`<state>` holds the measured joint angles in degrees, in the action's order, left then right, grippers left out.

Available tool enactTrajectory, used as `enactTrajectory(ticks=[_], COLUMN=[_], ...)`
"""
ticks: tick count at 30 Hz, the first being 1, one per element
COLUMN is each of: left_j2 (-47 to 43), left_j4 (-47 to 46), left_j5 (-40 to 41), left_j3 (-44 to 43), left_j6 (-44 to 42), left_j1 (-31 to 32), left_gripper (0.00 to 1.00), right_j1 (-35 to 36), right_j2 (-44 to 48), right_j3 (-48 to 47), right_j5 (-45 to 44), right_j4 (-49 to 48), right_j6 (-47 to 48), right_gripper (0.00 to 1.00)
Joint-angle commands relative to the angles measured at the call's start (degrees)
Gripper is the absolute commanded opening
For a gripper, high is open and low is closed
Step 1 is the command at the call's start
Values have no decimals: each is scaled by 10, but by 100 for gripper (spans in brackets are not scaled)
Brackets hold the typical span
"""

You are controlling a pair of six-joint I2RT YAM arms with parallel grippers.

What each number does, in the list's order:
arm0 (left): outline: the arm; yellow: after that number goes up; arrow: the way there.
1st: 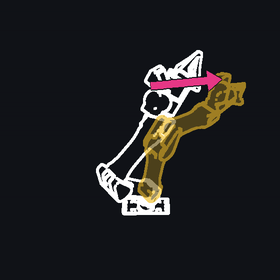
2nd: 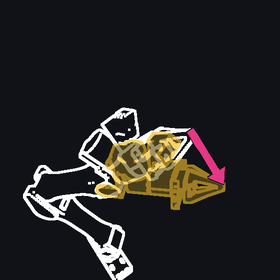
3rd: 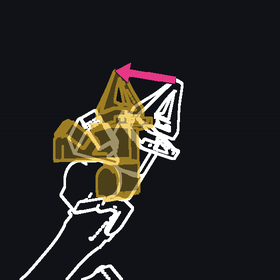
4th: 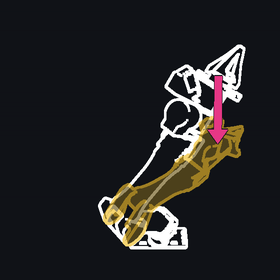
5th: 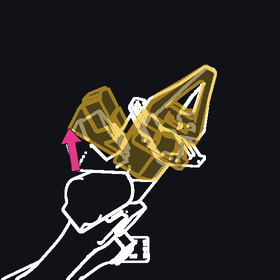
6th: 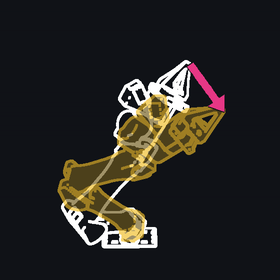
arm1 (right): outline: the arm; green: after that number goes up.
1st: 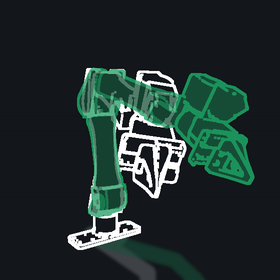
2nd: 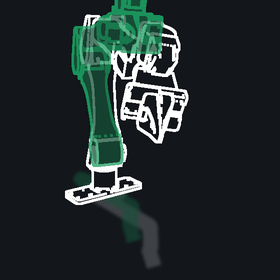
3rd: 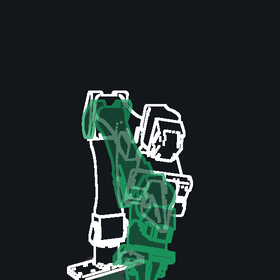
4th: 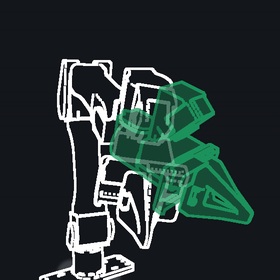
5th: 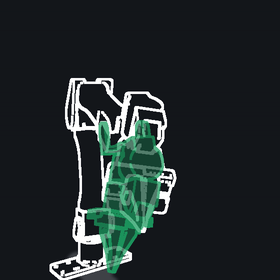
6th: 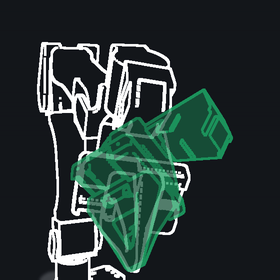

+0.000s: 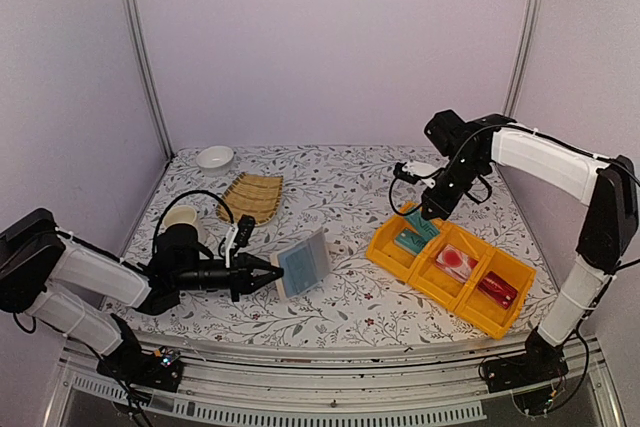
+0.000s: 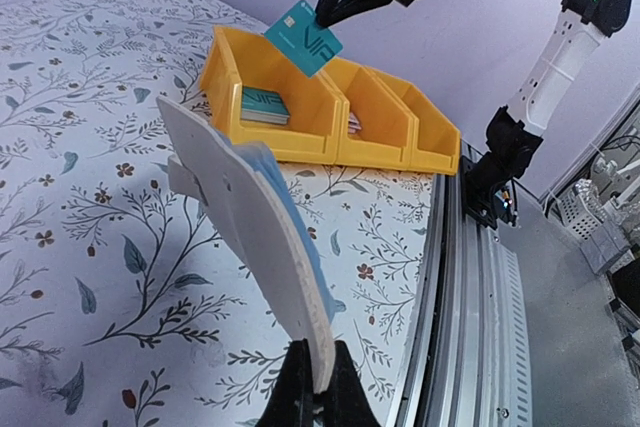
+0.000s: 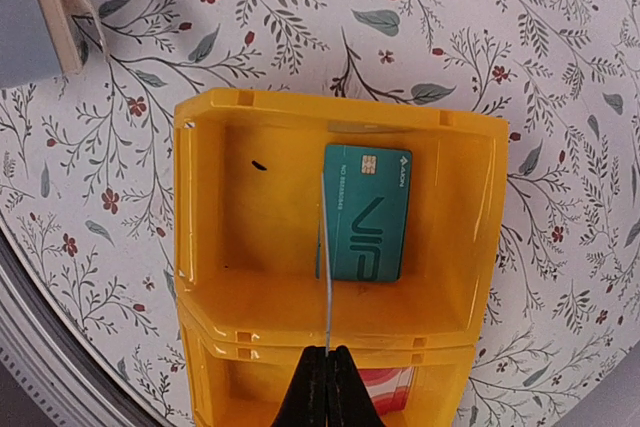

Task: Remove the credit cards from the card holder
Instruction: Place the credit card in the card box.

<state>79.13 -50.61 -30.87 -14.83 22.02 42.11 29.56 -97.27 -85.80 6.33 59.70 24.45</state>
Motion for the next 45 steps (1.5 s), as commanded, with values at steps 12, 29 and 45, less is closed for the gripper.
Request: enactTrajectory(ticks=[12,29,45], left_j2=[-7,18,26], left_j4=[-27,-22,-5], left_j5=[-5,-14,-18], left_j3=[8,-8,-25], left_j6=[-11,-13,-15], left_j1=[-7,-8,-7], left_gripper=[0,0,0], right_j1=[0,10,65], right_j2=[-120,-192,-161], right_j3=[-47,-112,-197], right_j5=[-50,-132,-236], right_j4=[62,60,5], right_j6=[-19,-13,-68], right_gripper=[2,8,27])
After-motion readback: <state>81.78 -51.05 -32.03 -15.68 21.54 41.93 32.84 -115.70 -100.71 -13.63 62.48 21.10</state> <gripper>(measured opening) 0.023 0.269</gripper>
